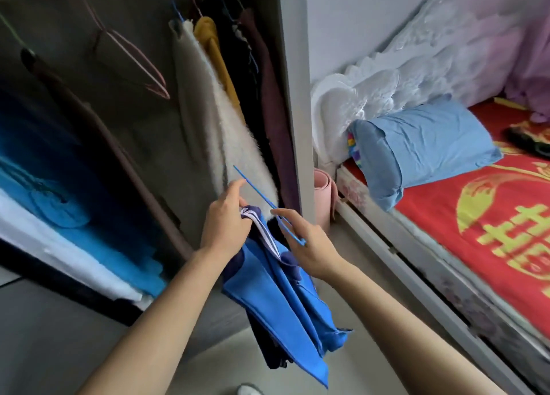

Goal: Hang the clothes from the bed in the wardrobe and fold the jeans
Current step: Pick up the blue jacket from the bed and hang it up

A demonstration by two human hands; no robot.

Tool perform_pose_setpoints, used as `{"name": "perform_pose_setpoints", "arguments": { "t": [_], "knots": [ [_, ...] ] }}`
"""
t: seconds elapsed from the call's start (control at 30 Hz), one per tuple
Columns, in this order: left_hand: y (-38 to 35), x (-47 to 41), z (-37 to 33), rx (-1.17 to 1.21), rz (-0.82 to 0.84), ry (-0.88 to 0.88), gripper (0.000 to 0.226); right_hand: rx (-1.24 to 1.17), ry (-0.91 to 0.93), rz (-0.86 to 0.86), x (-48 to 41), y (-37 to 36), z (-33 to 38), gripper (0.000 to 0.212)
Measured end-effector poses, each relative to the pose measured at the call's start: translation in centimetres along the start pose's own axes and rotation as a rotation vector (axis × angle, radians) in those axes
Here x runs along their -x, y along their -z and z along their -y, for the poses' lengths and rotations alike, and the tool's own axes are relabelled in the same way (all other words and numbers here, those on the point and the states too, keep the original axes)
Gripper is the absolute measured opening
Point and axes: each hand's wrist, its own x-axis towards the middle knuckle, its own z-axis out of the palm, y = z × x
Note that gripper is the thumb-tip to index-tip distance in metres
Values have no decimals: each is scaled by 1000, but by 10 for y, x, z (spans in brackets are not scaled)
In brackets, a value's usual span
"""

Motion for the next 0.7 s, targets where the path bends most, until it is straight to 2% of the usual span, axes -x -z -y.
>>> {"name": "perform_pose_setpoints", "arguments": {
  "t": [0.1,0.13,0.2,0.3,0.37,0.47,0.53,0.63,0.7],
  "knots": [
    [-9,11,-19,61,20,-53,54,363,-180,123,32,3,-18,48],
    [-11,12,-24,72,13,-93,53,420,-209,137,35,3,-24,39],
    [-15,12,-30,38,-1,-211,54,417,-249,42,38,10,-30,19],
    [-19,12,-21,-142,68,-307,46,508,-288,-185,39,32,-32,20],
    [-25,17,-4,-243,153,-272,33,543,-296,-283,39,47,-24,20],
    [-40,37,21,-271,264,-176,25,625,-239,-297,37,51,-7,22],
    [-48,52,33,-264,259,-89,25,636,-246,-294,39,47,1,20],
    [-53,66,46,-191,250,61,12,624,-329,-298,49,41,0,15],
    [-55,69,56,-154,293,122,18,620,-386,-291,57,39,-4,14]
  ]
}}
